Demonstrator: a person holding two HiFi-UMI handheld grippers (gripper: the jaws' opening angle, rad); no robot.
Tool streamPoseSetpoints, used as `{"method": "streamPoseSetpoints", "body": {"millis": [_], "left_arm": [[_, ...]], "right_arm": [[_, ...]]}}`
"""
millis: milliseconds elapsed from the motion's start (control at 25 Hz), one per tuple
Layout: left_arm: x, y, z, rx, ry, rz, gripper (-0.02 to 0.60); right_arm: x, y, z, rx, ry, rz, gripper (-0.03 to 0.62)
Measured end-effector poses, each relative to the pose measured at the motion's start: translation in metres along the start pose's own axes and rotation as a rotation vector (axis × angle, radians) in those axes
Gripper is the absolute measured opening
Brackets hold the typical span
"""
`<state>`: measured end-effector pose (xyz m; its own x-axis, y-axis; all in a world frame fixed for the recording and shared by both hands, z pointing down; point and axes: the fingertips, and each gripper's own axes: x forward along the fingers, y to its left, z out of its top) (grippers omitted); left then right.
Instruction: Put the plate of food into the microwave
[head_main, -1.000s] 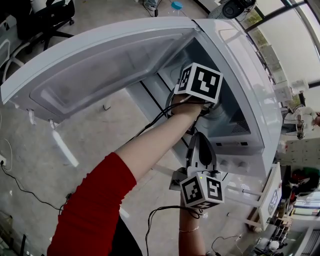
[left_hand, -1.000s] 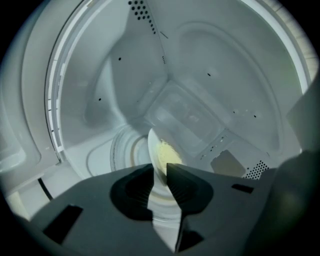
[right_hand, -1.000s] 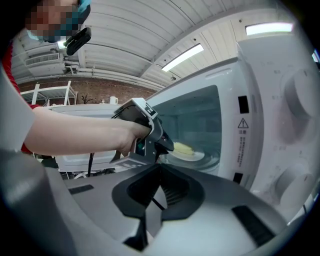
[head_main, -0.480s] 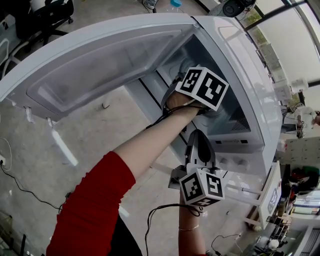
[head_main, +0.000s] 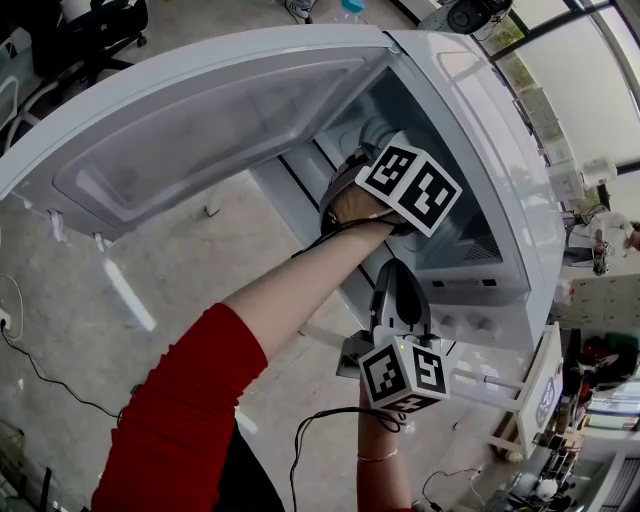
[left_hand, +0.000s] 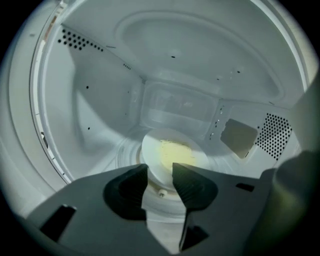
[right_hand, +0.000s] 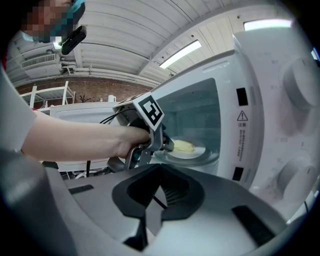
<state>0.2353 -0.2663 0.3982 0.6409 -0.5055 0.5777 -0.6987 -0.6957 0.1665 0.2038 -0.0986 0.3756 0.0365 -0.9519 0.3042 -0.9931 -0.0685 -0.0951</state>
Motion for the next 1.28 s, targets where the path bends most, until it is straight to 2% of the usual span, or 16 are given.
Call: {"method": "streamPoseSetpoints", "body": {"millis": [320, 520, 600, 720, 880, 1120, 1280], "left_arm": [[0.003, 0.001, 0.001, 0.085, 0.017, 0.028, 0.164], [0.003, 0.001, 0.002, 0.072, -0.005, 0.018, 0.164], [-0.002, 0.002, 0.005, 0.054, -0.04, -0.001, 0.161], [-0.02, 0.003, 0.013, -0.007, -0.126, -0.065, 0.119], [-0.048, 0.008, 0.015, -0.083, -0.214, -0.157, 0.011], [-0.108, -0.019, 0.009, -0.127, -0.315, -0.361, 0.009], [-0.161, -0.032, -0.006, -0.143, -0.336, -0.415, 0.009]], "right_arm": [[0.002, -0.001, 0.0, 0.004, 0.008, 0.0, 0.014], [0.001, -0.002, -0.001, 0.01, 0.009, -0.005, 0.014], [0.0, -0.003, -0.002, 0.01, 0.008, -0.008, 0.014], [-0.001, -0.003, -0.001, 0.014, -0.001, -0.006, 0.015], [-0.002, -0.002, 0.002, 0.024, -0.016, -0.001, 0.014], [-0.02, 0.0, 0.021, 0.064, -0.02, 0.039, 0.015], [-0.054, 0.012, 0.032, 0.089, -0.034, 0.081, 0.015]]}}
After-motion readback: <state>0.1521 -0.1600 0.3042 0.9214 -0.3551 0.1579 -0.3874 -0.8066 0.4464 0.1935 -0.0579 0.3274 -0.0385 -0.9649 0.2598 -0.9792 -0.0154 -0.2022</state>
